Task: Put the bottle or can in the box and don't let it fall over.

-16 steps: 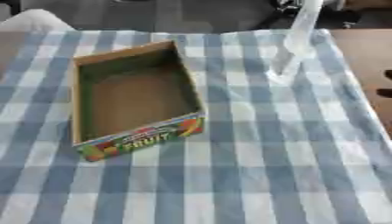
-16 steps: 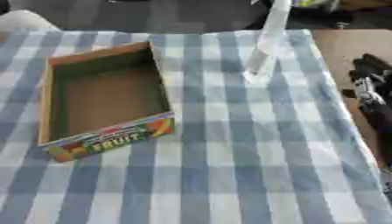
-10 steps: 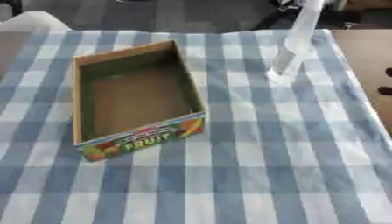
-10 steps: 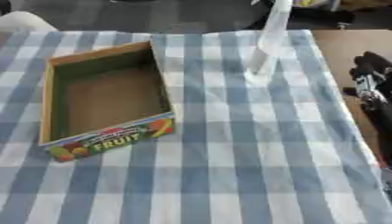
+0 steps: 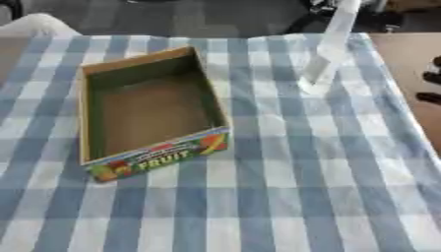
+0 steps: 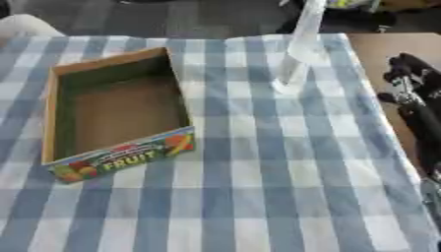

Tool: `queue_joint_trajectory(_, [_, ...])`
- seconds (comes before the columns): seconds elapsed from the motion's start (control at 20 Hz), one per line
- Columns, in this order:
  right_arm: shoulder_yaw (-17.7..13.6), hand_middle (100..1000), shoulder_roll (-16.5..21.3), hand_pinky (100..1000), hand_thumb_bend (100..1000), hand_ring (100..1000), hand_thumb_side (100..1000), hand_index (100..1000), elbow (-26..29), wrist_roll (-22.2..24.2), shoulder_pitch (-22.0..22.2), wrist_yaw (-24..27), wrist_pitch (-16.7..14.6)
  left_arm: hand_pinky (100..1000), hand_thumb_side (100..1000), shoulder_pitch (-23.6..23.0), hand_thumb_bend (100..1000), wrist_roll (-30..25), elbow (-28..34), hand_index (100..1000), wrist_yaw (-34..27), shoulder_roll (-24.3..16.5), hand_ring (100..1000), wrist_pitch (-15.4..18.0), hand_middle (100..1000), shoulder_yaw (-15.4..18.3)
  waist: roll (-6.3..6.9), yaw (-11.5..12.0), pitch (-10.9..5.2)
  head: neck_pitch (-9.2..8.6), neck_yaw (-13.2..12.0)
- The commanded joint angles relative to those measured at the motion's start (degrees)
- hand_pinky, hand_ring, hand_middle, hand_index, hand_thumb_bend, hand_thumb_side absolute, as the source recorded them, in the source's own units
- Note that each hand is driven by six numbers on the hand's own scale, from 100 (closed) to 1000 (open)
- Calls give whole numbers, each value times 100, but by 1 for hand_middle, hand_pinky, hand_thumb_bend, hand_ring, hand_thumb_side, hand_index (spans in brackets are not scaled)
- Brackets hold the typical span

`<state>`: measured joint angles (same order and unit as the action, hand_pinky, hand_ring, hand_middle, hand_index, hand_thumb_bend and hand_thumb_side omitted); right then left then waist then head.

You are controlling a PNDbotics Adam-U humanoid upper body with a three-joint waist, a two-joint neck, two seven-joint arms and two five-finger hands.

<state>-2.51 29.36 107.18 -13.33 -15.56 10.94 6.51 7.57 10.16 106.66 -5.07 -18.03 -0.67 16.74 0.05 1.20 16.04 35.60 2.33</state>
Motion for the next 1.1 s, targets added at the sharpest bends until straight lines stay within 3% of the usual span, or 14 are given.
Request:
queue_joint_trajectory(0.05, [15,945,292,744,100,857,594,798,-245,11,-190,79,22,967,420,19,728,-20,66,765,-27,-118,490,9,570,-4,24,12,-136,-86,58])
queue_joint_trajectory(0.6, [169,964,577,749,100,887,601,822,-1306,259,-778,119,-12,966,420,6,730,-32,48,766,-30,-131,491,17,570,-25,63,29,-201,-116,101])
queue_joint_trajectory(1.1, [265,992,654,758,100,912,543,857,-1675,636,-1040,125,-155,965,419,8,732,-43,43,766,-34,-127,491,18,570,-37,69,46,-200,-131,88])
